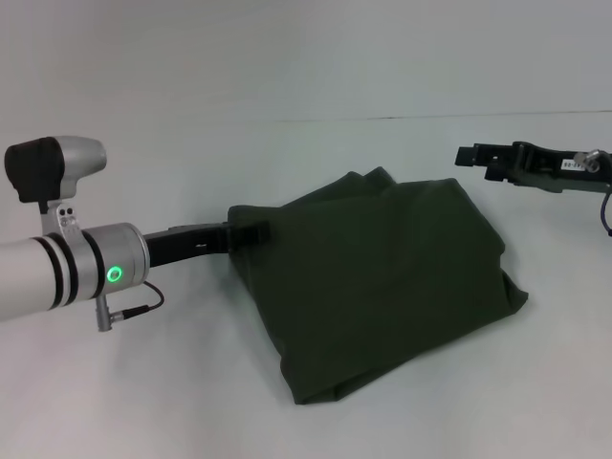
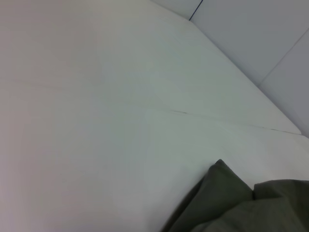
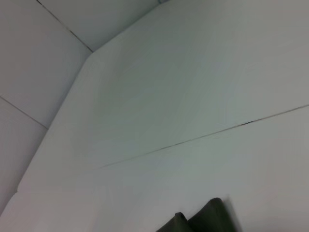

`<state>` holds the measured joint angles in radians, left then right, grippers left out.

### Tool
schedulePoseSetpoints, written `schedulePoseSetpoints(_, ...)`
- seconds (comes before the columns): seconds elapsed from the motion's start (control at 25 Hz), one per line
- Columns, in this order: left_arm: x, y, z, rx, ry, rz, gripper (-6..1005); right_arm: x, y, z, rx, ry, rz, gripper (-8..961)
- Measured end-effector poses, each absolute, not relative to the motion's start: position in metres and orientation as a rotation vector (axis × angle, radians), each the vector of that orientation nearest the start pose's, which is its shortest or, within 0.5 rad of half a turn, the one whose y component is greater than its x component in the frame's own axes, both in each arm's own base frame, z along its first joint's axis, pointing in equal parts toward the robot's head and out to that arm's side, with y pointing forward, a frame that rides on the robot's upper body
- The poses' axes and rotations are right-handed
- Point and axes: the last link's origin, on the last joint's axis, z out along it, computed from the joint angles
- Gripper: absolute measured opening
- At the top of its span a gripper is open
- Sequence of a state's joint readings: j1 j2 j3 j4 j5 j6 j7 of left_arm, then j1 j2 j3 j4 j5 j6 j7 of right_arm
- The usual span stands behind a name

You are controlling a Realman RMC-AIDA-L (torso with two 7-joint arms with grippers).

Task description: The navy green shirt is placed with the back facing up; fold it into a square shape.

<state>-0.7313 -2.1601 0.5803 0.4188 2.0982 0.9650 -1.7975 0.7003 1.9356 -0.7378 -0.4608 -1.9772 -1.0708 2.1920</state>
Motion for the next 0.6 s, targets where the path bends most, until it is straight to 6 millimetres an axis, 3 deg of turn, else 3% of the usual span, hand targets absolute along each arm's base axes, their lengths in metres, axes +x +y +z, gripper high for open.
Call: schedulePoseSetpoints(0.6,-0.247,0.405,-0.059,-2.275,-1.282,-0.569,163,0.295,0.407,0.037,-2.085,1.577,0.633,744)
